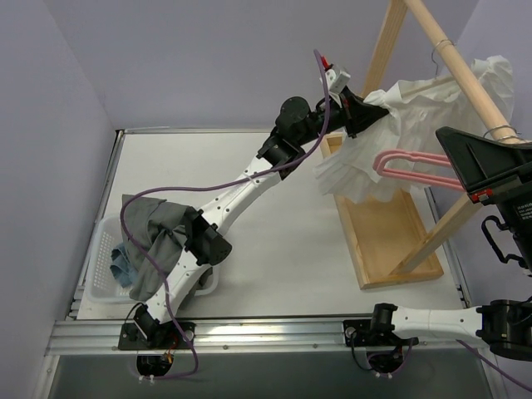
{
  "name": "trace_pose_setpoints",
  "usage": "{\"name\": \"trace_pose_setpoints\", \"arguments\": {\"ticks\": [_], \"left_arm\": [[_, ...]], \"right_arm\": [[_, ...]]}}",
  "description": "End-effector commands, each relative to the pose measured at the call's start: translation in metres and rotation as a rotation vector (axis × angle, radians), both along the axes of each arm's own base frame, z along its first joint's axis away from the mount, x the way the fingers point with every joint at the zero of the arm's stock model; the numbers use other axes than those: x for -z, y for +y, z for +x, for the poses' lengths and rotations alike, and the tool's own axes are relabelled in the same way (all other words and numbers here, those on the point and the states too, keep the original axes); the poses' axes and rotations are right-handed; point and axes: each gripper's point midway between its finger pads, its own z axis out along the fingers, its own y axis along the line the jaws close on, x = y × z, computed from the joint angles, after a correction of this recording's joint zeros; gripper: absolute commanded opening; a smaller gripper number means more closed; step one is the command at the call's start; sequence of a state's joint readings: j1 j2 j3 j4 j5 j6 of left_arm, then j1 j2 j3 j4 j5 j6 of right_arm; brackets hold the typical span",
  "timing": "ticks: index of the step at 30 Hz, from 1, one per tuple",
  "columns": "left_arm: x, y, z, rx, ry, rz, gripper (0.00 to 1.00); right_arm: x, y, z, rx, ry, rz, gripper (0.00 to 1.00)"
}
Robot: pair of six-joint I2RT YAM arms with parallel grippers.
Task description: Remove the skirt from the hanger
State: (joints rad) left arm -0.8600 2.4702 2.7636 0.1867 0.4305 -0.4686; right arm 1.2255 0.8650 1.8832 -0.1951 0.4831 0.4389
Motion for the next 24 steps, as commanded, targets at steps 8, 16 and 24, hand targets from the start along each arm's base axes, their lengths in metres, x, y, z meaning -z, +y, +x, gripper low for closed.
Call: {"name": "trace_pose_setpoints", "arguments": {"ticks": [8,16,24], "left_arm": [[-0.121,0.067,-0.049,0.054,-0.163,-0.230,0.02],[-0.130,0.077,-0.063,0.069,-0.198,-0.193,0.02],[-0.112,0.086,-0.062,0.087,-0.164,-0.068,0.02]], "right_arm": [[-0.015,-0.009,0.000,0.020,-0.026,0.046,0.00],[-0.014,-0.012,0.000,0.024,-0.019,0.044,0.00],[-0.005,-0.011,0.008,0.072,0.010,-0.009,0.18]]}}
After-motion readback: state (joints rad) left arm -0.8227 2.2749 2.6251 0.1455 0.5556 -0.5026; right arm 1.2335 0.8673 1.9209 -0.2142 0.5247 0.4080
